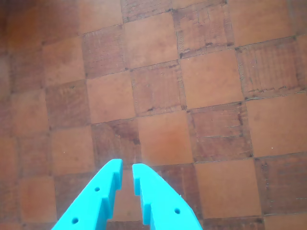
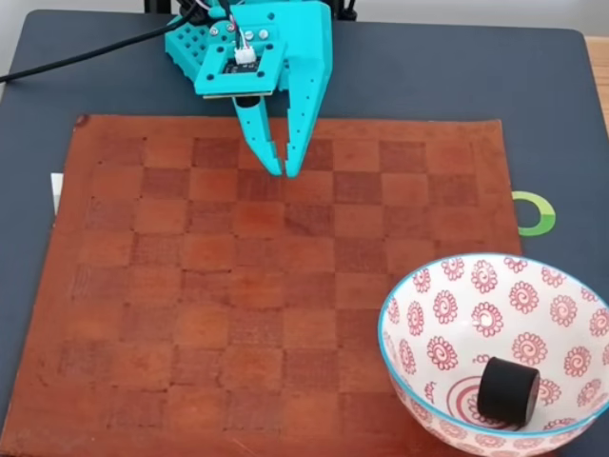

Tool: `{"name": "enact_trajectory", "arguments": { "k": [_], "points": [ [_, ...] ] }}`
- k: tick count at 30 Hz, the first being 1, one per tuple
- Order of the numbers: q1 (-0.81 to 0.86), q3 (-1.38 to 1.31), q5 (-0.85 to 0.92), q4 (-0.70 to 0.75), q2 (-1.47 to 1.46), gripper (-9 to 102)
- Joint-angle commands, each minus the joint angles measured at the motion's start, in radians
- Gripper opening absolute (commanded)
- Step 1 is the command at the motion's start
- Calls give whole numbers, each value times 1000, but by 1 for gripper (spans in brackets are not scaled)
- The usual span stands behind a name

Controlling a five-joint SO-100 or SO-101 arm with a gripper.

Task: Grasp a black cylinder and put it in a bowl.

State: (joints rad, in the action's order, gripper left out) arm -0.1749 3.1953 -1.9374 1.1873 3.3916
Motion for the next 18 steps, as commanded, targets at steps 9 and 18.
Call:
{"name": "enact_trajectory", "arguments": {
  "k": [9, 18],
  "points": [
    [5, -8, 5, 2, 51, 0],
    [3, -8, 5, 2, 51, 0]
  ]
}}
